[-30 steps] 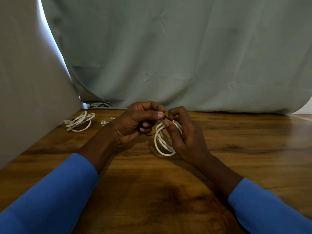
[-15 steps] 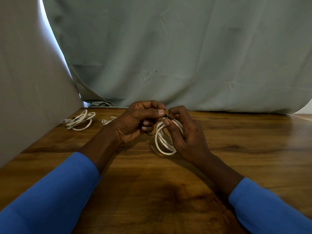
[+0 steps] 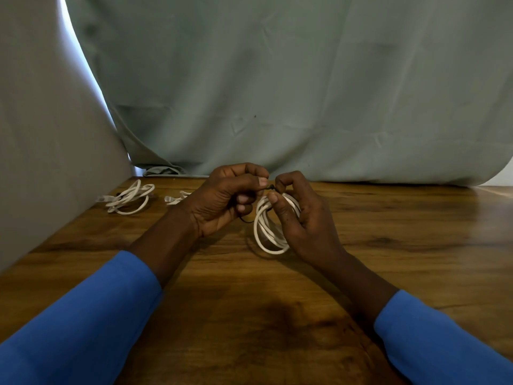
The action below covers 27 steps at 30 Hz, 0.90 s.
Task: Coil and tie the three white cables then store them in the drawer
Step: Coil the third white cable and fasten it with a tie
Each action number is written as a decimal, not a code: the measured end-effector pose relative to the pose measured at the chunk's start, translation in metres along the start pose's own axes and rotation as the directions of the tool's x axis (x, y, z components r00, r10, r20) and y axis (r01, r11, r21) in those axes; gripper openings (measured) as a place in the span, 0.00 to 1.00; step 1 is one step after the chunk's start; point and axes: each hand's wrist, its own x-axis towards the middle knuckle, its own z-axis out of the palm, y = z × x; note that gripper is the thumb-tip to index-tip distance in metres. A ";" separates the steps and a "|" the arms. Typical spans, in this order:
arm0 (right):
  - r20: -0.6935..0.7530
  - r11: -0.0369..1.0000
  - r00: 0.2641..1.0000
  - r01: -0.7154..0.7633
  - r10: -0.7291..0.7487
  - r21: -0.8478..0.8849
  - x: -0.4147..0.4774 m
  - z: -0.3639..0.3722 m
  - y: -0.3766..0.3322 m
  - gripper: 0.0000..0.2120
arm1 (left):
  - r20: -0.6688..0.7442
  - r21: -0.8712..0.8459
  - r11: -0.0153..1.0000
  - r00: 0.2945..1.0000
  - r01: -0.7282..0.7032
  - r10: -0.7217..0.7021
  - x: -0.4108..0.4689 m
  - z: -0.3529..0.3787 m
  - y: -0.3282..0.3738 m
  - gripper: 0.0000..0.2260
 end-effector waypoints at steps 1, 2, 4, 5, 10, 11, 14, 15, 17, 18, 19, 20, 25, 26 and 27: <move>-0.004 1.000 1.000 -0.016 0.016 0.012 0.000 0.000 0.001 0.04 | -0.008 -0.004 1.000 1.000 0.002 -0.002 0.000 0.001 0.000 0.05; -0.007 0.999 1.000 -0.030 0.030 0.027 0.000 0.001 0.001 0.04 | -0.019 -0.004 1.000 1.000 0.002 -0.002 0.000 0.002 -0.001 0.05; -0.003 0.996 0.999 -0.052 0.052 0.066 -0.001 0.001 0.002 0.03 | -0.042 0.000 1.000 0.999 0.001 -0.001 0.001 0.004 -0.003 0.06; 0.003 0.995 0.998 -0.061 0.061 0.078 -0.001 0.002 0.003 0.03 | -0.049 -0.006 1.000 0.999 0.000 0.000 0.000 0.004 -0.004 0.05; 0.019 0.993 0.996 -0.085 0.083 0.078 -0.001 0.002 0.003 0.03 | -0.103 -0.034 0.999 0.995 0.004 -0.007 0.001 0.007 -0.008 0.05; 0.027 0.993 0.996 -0.087 0.085 0.084 -0.001 0.002 0.003 0.03 | -0.112 -0.049 0.999 0.994 0.006 -0.011 0.001 0.007 -0.009 0.05; 0.041 0.990 0.994 -0.106 0.103 0.090 -0.001 0.003 0.004 0.02 | -0.114 -0.091 0.996 0.993 0.018 -0.029 0.001 0.007 -0.011 0.04; 0.043 0.990 0.993 -0.113 0.110 0.082 -0.001 0.003 0.005 0.02 | -0.114 -0.088 0.996 0.993 0.024 -0.034 0.001 0.007 -0.010 0.04; 0.047 0.990 0.991 -0.127 0.124 0.063 -0.002 0.003 0.007 0.04 | -0.109 -0.071 0.997 0.993 0.030 -0.038 0.001 0.007 -0.009 0.05; 0.050 0.990 0.990 -0.133 0.130 0.054 -0.002 0.003 0.007 0.04 | -0.105 -0.064 0.997 0.994 0.032 -0.038 0.000 0.008 -0.007 0.06; 0.054 0.989 0.989 -0.138 0.135 0.047 -0.002 0.004 0.007 0.05 | -0.100 -0.059 0.998 0.994 0.031 -0.037 0.000 0.008 -0.006 0.06; 0.058 0.989 0.988 -0.143 0.140 0.044 -0.002 0.003 0.007 0.05 | -0.096 -0.055 0.998 0.995 0.031 -0.036 0.000 0.009 -0.005 0.06; 0.049 0.977 0.983 -0.180 0.176 0.116 -0.002 0.003 0.005 0.04 | -0.172 0.023 0.999 0.985 0.037 -0.032 0.002 0.007 -0.005 0.05; 0.048 0.973 0.982 -0.188 0.183 0.134 -0.002 0.003 0.005 0.03 | -0.183 0.048 0.998 0.982 0.046 -0.037 0.002 0.006 -0.006 0.06; 0.050 0.970 0.981 -0.194 0.188 0.146 -0.003 0.003 0.005 0.03 | -0.184 0.067 0.996 0.982 0.054 -0.041 0.002 0.006 -0.006 0.07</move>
